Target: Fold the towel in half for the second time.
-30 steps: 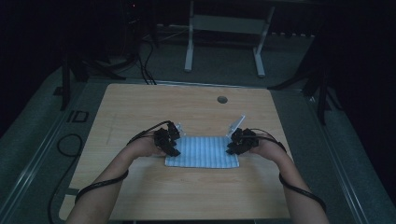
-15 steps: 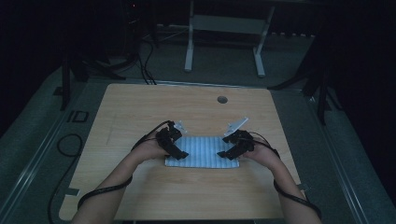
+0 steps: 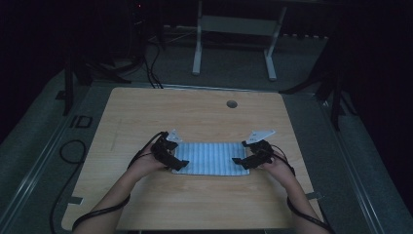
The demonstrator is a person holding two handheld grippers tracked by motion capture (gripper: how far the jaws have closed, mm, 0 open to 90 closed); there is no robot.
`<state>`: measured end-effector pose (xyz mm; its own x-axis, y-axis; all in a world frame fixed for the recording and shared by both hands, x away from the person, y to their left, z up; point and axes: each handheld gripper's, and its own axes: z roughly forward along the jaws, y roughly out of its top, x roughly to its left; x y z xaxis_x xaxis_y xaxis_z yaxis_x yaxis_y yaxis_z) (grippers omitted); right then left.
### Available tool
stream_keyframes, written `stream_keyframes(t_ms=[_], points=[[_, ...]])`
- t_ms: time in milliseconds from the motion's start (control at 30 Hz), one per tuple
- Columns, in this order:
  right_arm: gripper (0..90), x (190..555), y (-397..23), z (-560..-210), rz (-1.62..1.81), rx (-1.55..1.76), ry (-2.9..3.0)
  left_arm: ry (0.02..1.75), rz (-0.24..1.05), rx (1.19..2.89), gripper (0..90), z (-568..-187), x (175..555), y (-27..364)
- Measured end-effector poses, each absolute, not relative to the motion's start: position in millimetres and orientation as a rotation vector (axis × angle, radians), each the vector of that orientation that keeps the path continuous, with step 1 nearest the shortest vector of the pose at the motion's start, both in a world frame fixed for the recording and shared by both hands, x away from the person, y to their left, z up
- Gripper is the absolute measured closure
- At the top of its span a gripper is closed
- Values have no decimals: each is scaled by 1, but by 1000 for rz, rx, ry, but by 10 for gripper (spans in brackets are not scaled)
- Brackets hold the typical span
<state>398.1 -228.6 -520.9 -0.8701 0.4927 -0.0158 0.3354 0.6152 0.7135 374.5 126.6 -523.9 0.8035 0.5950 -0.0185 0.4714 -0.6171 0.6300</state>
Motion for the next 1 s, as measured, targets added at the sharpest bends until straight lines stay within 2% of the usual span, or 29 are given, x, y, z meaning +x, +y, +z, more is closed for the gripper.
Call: stream_keyframes(t_ms=[233,1000], points=[[154,390,-256,-525,1133,779,2556,819,268,2339,79,-528,364,147],[134,356,-341,-534,1154,1085,2282,1022,330,2119,79,-532,323,233]])
